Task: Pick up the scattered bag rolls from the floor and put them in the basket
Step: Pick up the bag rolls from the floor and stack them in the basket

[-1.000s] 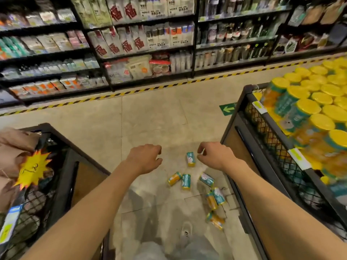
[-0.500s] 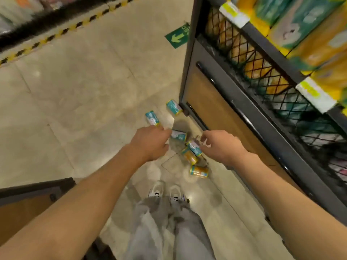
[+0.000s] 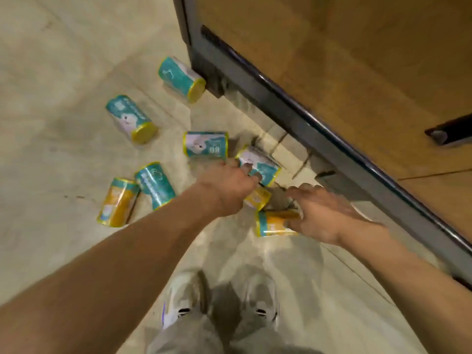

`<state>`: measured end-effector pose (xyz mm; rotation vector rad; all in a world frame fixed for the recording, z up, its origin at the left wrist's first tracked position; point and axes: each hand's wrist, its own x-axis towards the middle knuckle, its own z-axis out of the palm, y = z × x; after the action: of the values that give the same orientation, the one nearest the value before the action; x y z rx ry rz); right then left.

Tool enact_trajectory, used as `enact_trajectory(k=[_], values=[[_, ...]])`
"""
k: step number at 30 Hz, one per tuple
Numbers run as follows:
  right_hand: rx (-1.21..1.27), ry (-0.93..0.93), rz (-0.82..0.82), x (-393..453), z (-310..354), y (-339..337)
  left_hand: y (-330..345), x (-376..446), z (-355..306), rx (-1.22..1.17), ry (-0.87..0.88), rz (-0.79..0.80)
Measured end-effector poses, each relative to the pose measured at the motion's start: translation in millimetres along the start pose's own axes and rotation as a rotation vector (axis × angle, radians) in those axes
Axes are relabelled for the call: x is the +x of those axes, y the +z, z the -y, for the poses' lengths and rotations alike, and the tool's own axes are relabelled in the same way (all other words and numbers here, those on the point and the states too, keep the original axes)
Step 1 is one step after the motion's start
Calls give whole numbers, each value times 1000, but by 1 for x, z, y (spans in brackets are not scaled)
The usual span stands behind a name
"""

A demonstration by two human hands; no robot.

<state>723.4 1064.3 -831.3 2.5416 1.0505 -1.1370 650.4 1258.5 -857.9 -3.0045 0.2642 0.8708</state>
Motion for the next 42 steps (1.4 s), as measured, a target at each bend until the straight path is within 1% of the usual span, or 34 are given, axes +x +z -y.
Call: enact_trajectory(k=[3,5,7,8,11,14,16,18,22,26,30,34,36,39,42], values=[[0,-12,-14,51,-14,71,69,48,2,73,39,-10],[20,-30,-5,75,-18,106,108,68,4,68,81,-92],[12,-49,5,92,-20,131,137,83,6,87,120,-210],[11,-52,7,98,-21,139,146,90,6,95,114,-254],[-2,-50,38,109,-22,157,154,102,0,129,88,-246],[-66,-75,81,114,-21,164,152,111,-5,150,105,-294],[-95,-77,105,116,-19,163,154,119,-8,132,141,-297],[-90,-61,111,118,-18,162,155,124,-9,126,162,-257],[-62,-44,124,117,-16,159,151,118,-6,100,105,-96],[1,-42,95,116,-17,157,151,101,7,44,22,-29],[113,-21,3,115,-17,146,154,85,29,-53,-45,-101],[105,-27,-85,108,-12,121,139,68,47,-42,-79,-105],[121,-20,-123,97,-9,103,125,53,53,-56,-106,-137],[239,28,-182,63,-2,72,97,16,55,-222,-158,-189],[326,72,-222,14,8,36,57,-33,49,-497,-220,-225]])
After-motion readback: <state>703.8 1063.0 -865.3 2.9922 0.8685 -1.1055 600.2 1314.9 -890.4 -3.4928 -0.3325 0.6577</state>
